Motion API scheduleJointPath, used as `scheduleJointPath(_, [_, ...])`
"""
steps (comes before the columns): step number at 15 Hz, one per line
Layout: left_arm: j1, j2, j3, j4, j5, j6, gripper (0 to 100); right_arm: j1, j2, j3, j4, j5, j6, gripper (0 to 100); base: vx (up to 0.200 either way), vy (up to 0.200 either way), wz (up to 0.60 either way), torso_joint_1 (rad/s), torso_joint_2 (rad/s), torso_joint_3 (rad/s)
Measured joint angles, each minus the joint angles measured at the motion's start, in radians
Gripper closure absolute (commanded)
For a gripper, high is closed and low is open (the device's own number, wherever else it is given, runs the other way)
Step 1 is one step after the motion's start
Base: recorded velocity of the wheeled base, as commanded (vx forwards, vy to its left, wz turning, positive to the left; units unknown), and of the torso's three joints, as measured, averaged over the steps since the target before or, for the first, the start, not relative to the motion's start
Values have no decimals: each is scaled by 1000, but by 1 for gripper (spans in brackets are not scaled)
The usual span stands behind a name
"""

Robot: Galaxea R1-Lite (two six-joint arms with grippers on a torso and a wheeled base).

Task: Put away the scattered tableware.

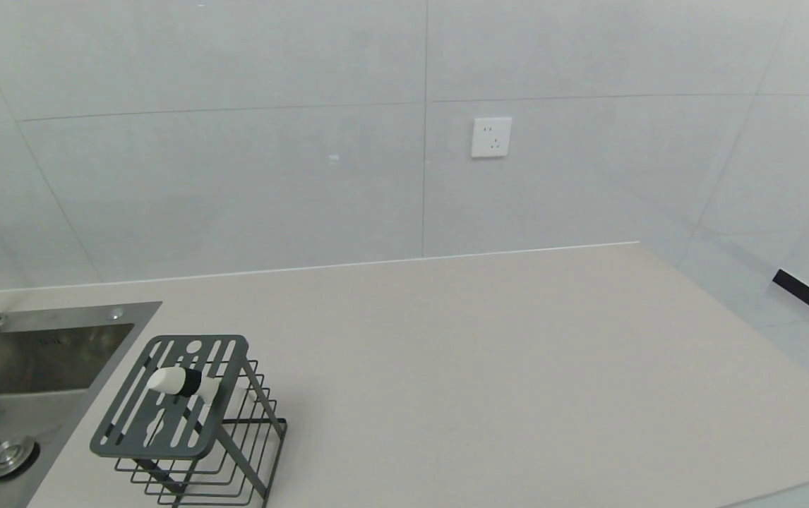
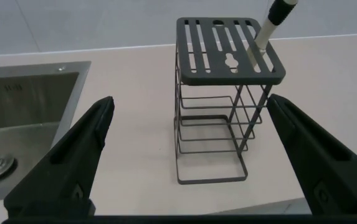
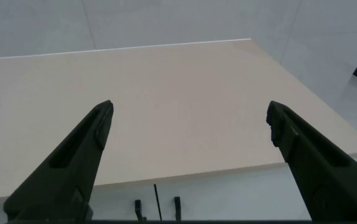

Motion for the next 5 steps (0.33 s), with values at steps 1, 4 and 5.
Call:
scheduleJointPath(1, [0,0,0,0,0,0,0,0,0,0,0,0,0,0,0,0,0,0,0,0])
scheduleJointPath(4, [0,0,0,0,0,0,0,0,0,0,0,1,-3,0,0,0,0,0,0,0])
scheduleJointPath(5, [1,0,0,0,0,0,0,0,0,0,0,1,-4,0,0,0,0,0,0,0])
